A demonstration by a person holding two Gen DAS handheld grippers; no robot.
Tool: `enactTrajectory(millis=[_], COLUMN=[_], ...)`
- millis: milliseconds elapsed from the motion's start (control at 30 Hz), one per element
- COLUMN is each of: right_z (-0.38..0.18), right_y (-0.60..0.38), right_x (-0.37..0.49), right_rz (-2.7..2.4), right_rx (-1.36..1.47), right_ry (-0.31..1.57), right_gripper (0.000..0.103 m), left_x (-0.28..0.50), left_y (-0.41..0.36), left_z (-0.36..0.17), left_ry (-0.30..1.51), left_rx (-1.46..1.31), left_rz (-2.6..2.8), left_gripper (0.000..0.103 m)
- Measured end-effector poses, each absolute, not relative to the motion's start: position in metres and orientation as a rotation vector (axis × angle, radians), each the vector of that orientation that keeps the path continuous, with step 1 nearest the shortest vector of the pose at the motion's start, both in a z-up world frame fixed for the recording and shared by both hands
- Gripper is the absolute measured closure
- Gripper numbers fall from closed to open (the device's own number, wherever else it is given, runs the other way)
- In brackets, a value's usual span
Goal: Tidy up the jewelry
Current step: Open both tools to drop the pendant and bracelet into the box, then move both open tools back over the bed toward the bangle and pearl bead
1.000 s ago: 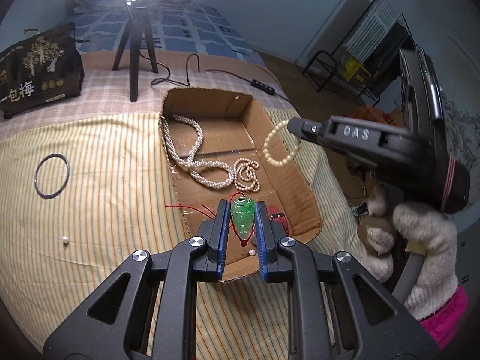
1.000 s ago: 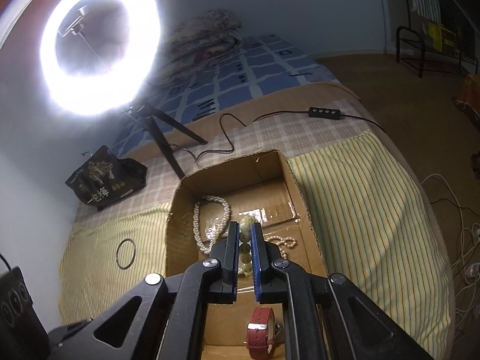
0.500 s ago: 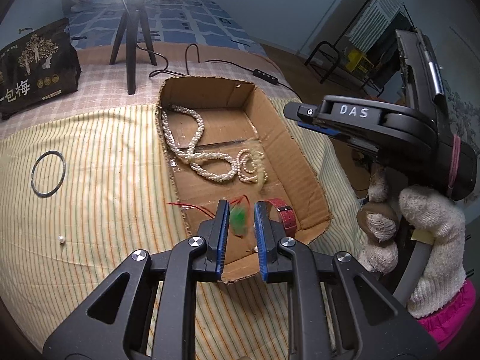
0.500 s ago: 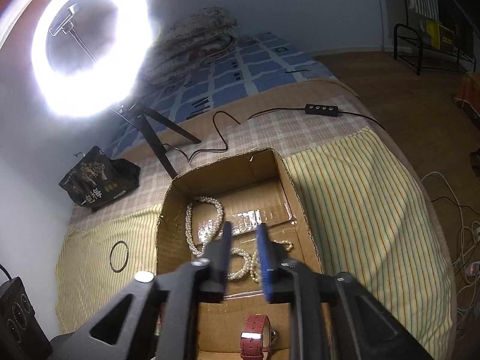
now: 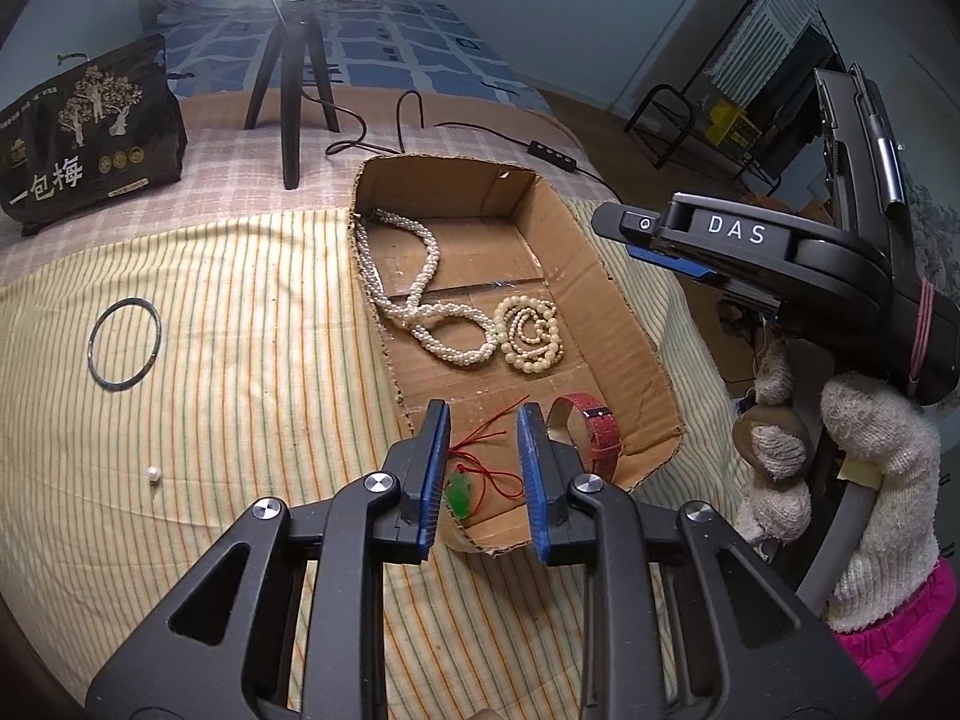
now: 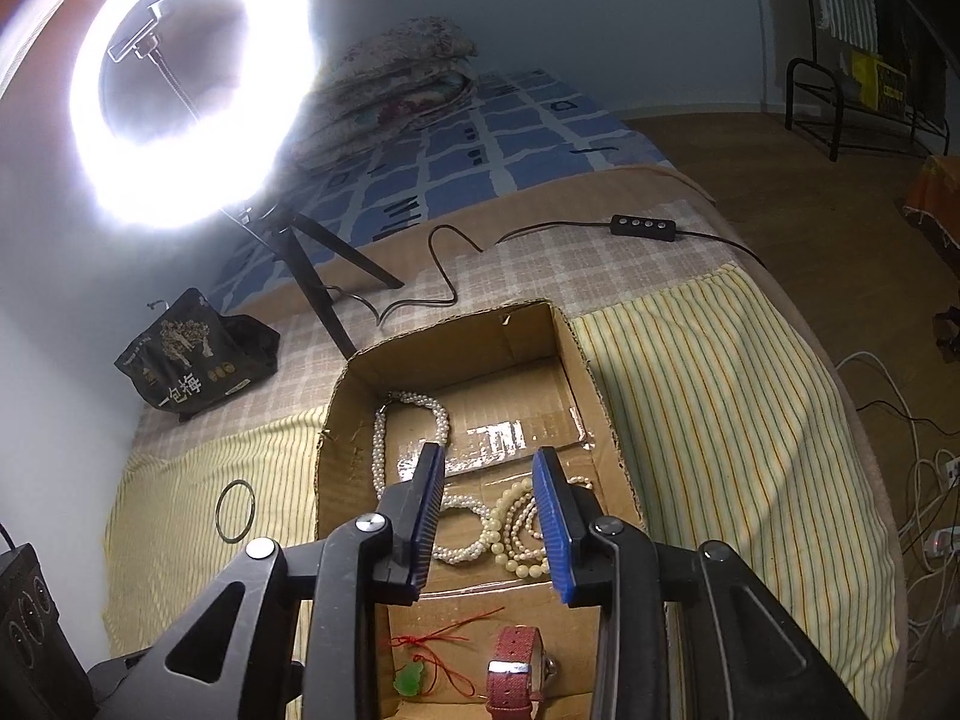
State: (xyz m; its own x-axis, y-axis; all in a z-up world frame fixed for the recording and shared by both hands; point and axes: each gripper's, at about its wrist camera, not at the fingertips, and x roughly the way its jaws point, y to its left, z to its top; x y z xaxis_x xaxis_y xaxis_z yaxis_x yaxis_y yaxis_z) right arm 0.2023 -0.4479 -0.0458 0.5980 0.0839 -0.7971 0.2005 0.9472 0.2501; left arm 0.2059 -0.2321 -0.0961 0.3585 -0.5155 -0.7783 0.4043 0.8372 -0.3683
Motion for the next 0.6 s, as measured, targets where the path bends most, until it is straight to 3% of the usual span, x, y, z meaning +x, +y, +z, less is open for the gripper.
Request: enactTrajectory(millis=[67, 200, 267, 333, 400, 600], right_z=[-0.045, -0.044, -0.042, -0.041, -0.039, -0.037], right_y=[-0.446, -0.439, -0.435, -0.431, -0.427, -0.409], right_x=[0.202, 0.202, 0.201, 0.201, 0.200, 0.199], right_rz=[-0.067, -0.069, -0.069, -0.068, -0.067, -0.045], right_rx=[0.325, 0.307, 0.299, 0.293, 0.287, 0.244], right_ry=[0.933, 0.928, 0.923, 0.918, 0.911, 0.907], right_gripper=[0.070, 0.055, 0.053, 0.044, 0.027, 0.017], left_x=[0.205, 0.206, 0.206, 0.206, 0.208, 0.213], left_y=[-0.228, -0.219, -0.213, -0.208, -0.199, -0.172], left_z=[-0.095, -0.093, -0.092, -0.091, -0.090, -0.089], left_ry=[1.046, 1.042, 1.039, 1.037, 1.034, 1.029], left_rx=[-0.119, -0.117, -0.118, -0.119, -0.119, -0.130], left_rz=[-0.588, -0.574, -0.566, -0.555, -0.540, -0.490], left_gripper=[0.081, 0.081, 0.081, 0.081, 0.081, 0.081])
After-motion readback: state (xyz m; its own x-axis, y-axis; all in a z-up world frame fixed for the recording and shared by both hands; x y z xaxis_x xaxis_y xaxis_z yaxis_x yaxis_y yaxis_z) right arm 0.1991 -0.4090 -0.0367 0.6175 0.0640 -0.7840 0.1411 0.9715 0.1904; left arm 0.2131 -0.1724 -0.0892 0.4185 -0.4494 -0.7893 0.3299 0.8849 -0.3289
